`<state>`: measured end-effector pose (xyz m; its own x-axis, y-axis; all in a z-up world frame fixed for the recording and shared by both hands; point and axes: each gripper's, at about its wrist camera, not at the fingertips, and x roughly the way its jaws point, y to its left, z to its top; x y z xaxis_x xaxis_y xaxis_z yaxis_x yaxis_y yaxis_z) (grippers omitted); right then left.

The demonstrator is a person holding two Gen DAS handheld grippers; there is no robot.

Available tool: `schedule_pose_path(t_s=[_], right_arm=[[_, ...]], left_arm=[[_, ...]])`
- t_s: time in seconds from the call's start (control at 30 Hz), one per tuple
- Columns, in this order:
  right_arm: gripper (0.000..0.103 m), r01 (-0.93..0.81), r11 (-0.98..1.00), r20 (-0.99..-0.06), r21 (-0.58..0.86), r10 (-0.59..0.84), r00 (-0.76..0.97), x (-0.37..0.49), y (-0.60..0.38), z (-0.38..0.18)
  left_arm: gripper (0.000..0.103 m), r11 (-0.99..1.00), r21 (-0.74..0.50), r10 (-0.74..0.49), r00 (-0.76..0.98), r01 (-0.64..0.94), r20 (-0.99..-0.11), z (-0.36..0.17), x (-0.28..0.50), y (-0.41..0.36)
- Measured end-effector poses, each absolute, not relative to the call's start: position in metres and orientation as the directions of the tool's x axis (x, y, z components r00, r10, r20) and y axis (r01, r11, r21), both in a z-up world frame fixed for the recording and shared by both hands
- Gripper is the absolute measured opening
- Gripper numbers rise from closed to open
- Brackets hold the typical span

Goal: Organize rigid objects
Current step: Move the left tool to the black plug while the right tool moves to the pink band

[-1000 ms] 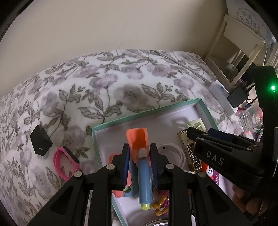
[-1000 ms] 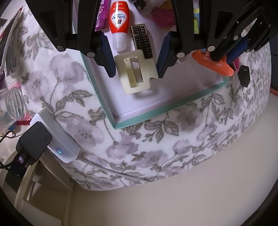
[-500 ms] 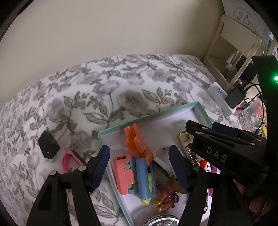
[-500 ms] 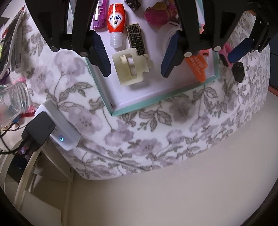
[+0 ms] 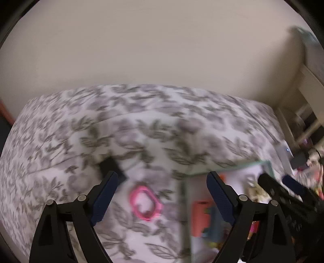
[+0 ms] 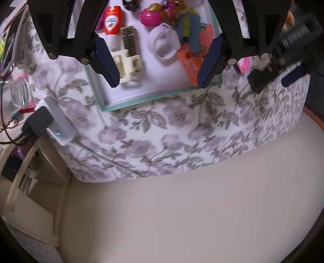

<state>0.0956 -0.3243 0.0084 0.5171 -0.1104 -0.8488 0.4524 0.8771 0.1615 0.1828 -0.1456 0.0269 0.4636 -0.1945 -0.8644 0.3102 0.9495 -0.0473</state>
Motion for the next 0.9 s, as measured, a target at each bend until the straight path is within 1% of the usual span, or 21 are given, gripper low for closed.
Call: schedule_pose_path(t_s=[0.1,0.33,0.5,0.6,0.63,0.67,0.8,0.9], right_arm=[[0.087,0.423,0.893,-0.853,0.153,-0.097,0.513,0.104,-0.307,0.005],[0.088,0.345,0.929,-0.858,0.136,-0.064,0.51,0.124,-0.264,0.0],[0.088,0.286,0.946,-0.854,0.155,-0.017,0.521,0.138,-0.233,0.0],[0.088,0.247,0.957,-0.853,0.151,0.0,0.522,0.145,-0.211,-0.001],[0.088,0.236,0.96,-0.852,0.153,0.007,0.523,0.146,-0.206,-0.002],[0.088,0.217,0.963,-0.851,0.157,0.02,0.525,0.148,-0.198,-0.003],[0.088,0.151,0.971,-0.846,0.183,0.078,0.527,0.153,-0.173,-0.01],[0.088,0.123,0.977,-0.85,0.173,0.086,0.519,0.157,-0.158,-0.019]], left_arm=[[0.092,0.971,-0.05,-0.158,0.466,0.235,-0.871,0.024,0.196,-0.121],[0.093,0.994,-0.061,-0.096,0.464,0.09,-0.881,0.017,0.219,-0.064],[0.093,0.997,-0.072,-0.069,0.461,0.011,-0.885,0.012,0.23,-0.027],[0.096,0.997,-0.079,-0.063,0.458,-0.016,-0.887,0.01,0.234,-0.011],[0.1,0.996,-0.082,-0.061,0.455,-0.027,-0.888,0.008,0.235,-0.005],[0.101,0.996,-0.086,-0.06,0.453,-0.039,-0.89,0.007,0.237,0.0],[0.101,0.989,-0.121,-0.074,0.444,-0.08,-0.893,0.001,0.242,0.021],[0.101,0.987,-0.132,-0.08,0.431,-0.092,-0.899,-0.005,0.244,0.027]])
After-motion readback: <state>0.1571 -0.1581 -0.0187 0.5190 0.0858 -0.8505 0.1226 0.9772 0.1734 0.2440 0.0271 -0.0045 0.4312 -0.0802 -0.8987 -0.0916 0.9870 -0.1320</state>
